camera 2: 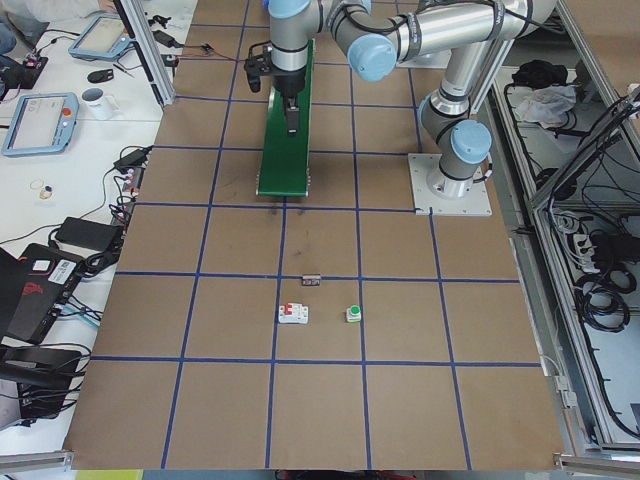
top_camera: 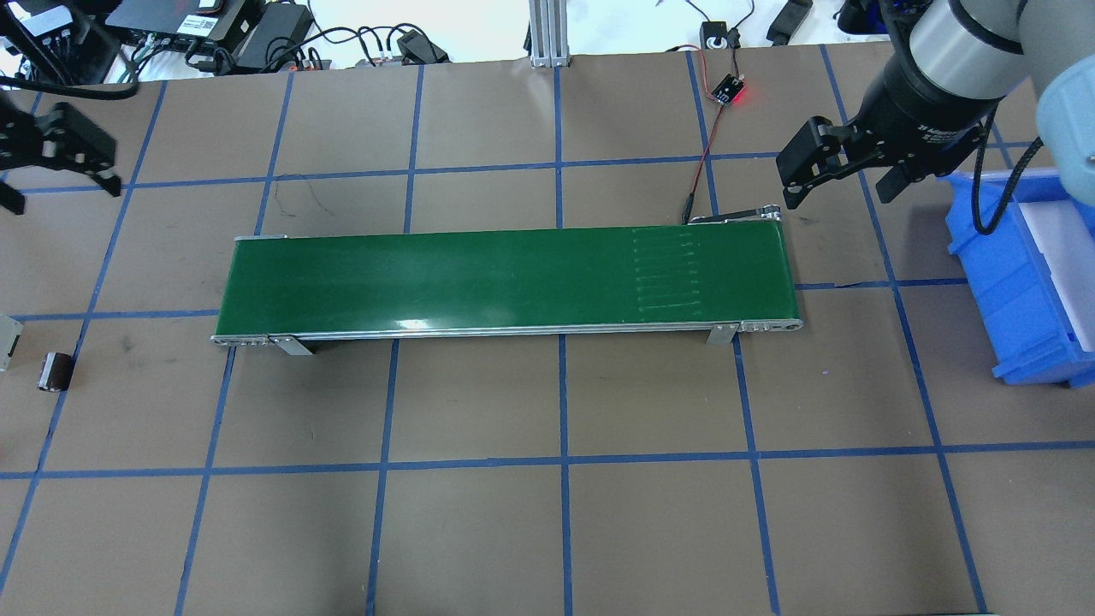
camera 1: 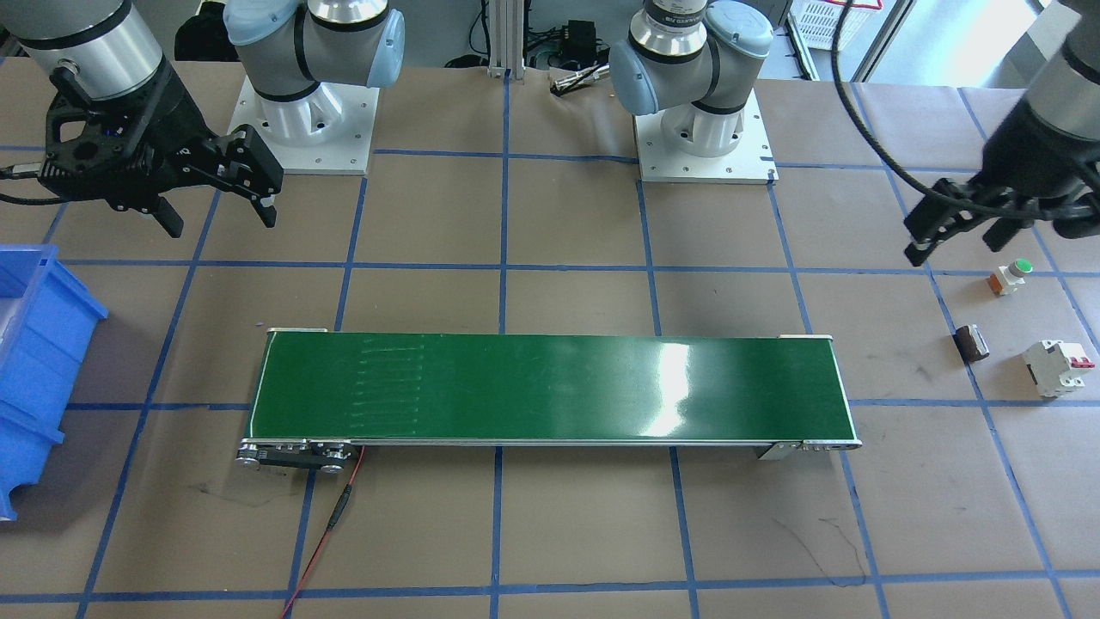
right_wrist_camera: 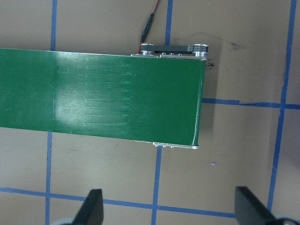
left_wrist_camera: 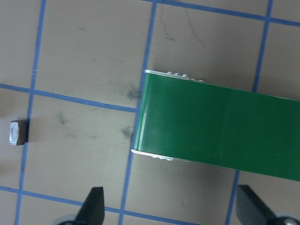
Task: Move capacitor from left to right
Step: 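Lower the left gripper to the brown capacitor while the right gripper moves over the belt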
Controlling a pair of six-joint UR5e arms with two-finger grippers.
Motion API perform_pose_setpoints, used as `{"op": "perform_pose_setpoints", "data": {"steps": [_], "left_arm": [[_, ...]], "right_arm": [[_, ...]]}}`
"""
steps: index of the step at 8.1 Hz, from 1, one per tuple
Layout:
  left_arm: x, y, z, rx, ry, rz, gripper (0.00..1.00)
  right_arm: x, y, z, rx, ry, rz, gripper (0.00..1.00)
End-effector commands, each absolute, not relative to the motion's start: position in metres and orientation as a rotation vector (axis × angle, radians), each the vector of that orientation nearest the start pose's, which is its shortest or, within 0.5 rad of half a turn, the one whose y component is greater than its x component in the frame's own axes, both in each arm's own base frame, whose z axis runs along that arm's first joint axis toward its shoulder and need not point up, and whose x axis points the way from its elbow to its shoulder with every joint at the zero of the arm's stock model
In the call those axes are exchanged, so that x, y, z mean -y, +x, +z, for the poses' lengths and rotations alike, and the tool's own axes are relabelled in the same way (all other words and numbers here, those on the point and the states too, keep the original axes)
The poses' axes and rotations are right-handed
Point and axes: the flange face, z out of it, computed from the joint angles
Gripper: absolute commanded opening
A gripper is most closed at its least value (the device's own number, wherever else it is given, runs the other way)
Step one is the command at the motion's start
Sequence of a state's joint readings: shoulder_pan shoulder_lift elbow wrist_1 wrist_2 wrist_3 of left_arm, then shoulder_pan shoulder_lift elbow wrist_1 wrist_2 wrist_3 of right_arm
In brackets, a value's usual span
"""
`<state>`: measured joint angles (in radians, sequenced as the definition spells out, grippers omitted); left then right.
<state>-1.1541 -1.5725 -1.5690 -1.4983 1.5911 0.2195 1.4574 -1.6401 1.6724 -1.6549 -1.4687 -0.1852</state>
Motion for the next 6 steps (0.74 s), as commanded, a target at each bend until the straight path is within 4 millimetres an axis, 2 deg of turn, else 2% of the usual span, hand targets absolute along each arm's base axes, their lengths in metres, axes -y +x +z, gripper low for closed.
{"op": "perform_pose_setpoints", "data": {"steps": [1, 3, 4, 5, 6], "left_arm": [[0.490, 0.237, 0.453, -3.098, -0.339, -0.015, 1.00], [0.492, 0.296, 0.388, -3.081, -0.366, -0.028, 1.00], [0.484, 0.322, 0.353, -3.073, -0.347, -0.048, 1.00], [0.476, 0.334, 0.322, -3.085, -0.326, -0.035, 1.00], [0.471, 0.343, 0.306, -3.098, -0.277, -0.023, 1.00]], "right_arm": [[0.504, 0.088, 0.445, -3.031, -0.097, -0.013, 1.00], [0.520, 0.088, 0.427, -3.015, -0.091, -0.006, 1.00], [0.527, 0.094, 0.418, -2.946, -0.082, 0.000, 1.00], [0.537, 0.096, 0.397, -2.921, -0.026, 0.059, 1.00], [0.546, 0.096, 0.384, -2.930, 0.104, 0.083, 1.00]]}}
